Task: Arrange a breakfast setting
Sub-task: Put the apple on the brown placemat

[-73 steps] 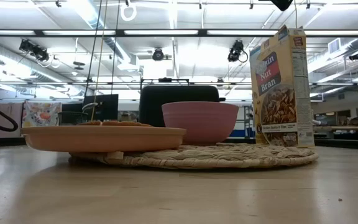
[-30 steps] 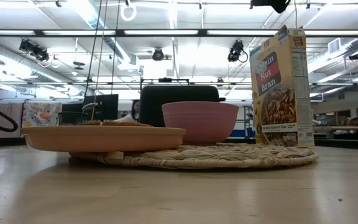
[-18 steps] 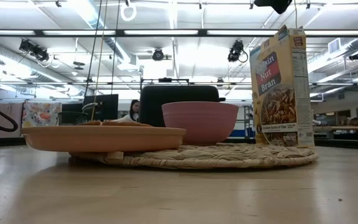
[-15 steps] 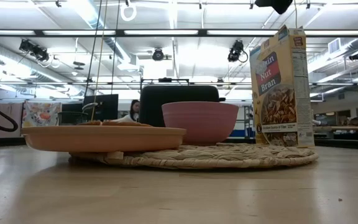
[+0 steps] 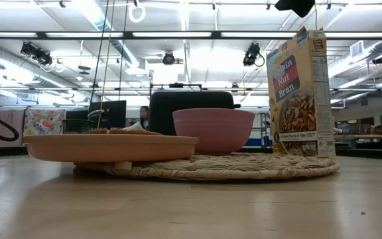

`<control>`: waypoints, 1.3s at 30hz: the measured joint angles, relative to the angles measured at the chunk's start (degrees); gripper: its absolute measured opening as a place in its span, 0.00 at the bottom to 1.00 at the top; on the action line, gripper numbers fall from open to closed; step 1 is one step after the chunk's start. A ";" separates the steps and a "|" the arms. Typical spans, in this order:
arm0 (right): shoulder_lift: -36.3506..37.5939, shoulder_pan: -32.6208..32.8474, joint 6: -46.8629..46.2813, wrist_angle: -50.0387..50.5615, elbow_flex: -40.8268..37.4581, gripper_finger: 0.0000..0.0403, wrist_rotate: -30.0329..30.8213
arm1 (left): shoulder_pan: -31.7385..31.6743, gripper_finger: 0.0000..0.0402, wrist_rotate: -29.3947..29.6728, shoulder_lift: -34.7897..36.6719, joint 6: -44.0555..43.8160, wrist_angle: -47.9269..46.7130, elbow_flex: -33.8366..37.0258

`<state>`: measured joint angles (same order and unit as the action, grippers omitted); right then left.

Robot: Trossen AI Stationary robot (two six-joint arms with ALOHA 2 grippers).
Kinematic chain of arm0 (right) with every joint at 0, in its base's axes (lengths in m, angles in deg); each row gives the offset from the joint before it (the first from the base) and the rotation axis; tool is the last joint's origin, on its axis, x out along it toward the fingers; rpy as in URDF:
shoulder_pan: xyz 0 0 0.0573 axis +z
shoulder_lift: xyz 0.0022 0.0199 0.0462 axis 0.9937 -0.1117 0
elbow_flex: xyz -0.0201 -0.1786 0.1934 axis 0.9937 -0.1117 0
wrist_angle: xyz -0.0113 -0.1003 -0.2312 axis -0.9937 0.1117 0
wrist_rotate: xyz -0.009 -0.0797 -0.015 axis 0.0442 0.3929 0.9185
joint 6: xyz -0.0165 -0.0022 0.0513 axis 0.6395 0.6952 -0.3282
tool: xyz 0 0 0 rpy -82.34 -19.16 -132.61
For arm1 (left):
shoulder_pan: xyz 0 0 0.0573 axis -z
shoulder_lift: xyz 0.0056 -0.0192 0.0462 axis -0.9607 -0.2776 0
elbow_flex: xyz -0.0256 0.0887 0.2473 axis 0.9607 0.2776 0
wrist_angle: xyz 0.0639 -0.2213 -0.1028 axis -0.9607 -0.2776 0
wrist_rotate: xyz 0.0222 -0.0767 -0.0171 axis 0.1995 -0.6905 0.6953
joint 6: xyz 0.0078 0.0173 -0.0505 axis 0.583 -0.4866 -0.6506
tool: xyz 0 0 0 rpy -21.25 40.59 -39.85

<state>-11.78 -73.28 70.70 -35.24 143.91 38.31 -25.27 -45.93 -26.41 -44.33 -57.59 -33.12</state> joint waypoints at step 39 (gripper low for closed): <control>0.00 0.00 -3.43 0.13 0.00 0.73 -0.80 | 3.00 0.88 5.38 7.81 -7.63 16.50 16.16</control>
<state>-11.78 -73.28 67.27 -35.11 143.91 37.51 -22.27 -40.55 -18.60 -51.95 -41.09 -16.96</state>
